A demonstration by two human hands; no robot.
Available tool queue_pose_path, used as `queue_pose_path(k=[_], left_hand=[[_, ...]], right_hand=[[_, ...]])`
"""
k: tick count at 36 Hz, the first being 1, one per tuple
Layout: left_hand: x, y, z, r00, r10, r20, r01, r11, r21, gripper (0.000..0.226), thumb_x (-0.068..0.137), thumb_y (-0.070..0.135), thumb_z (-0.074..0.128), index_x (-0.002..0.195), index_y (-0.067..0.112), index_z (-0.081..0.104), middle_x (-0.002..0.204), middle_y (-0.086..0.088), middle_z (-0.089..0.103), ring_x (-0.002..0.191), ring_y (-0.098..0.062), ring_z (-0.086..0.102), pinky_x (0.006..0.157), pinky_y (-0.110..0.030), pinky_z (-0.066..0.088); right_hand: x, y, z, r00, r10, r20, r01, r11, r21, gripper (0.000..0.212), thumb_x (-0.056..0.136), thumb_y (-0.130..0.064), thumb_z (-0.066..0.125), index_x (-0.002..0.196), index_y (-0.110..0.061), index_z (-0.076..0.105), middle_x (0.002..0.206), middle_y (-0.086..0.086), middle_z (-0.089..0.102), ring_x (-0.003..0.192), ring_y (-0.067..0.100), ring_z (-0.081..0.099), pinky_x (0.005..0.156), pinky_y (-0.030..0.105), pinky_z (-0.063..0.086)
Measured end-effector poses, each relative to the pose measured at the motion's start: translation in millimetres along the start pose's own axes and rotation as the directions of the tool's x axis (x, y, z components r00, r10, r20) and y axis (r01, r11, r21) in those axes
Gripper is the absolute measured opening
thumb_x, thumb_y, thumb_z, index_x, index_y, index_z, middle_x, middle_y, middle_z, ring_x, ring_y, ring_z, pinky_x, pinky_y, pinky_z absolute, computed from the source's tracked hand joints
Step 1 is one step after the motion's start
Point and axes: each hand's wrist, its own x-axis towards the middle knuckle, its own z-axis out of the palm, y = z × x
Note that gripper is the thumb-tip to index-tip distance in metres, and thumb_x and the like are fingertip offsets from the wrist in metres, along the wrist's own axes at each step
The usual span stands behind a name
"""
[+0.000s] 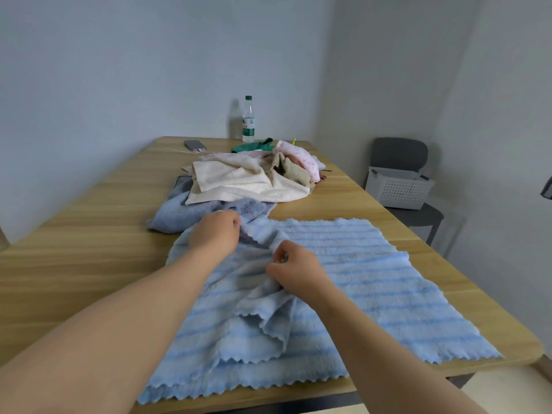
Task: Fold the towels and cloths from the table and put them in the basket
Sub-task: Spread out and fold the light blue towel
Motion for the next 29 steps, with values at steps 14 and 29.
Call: queue_pose_path(k=[14,29], left_hand=[[14,105,-27,0.989,0.039,-0.144,-0.126,0.735,-0.666,0.018,0.094,0.010,0.043,0.090,0.021,0.058,0.103,-0.010,0.064,0.095,-0.029,0.063,0.076,-0.046,0.057],[28,207,32,0.964,0.262,-0.037,-0.209,0.671,-0.711,0.022,0.092,0.008,0.046,0.101,0.019,0.063,0.098,-0.001,0.060,0.095,-0.022,0.058,0.085,-0.033,0.050]], right_hand=[[-21,25,-78,0.958,0.257,-0.125,-0.136,0.795,0.591,0.030,0.087,0.006,0.036,0.066,-0.016,0.042,0.061,-0.001,0.038,0.053,0.012,0.033,0.038,0.014,0.029],[-55,95,-148,0.884,0.396,-0.247,-0.154,0.747,0.646,0.028,0.081,0.007,0.041,0.065,-0.014,0.051,0.064,-0.002,0.044,0.060,0.012,0.038,0.054,0.022,0.030]])
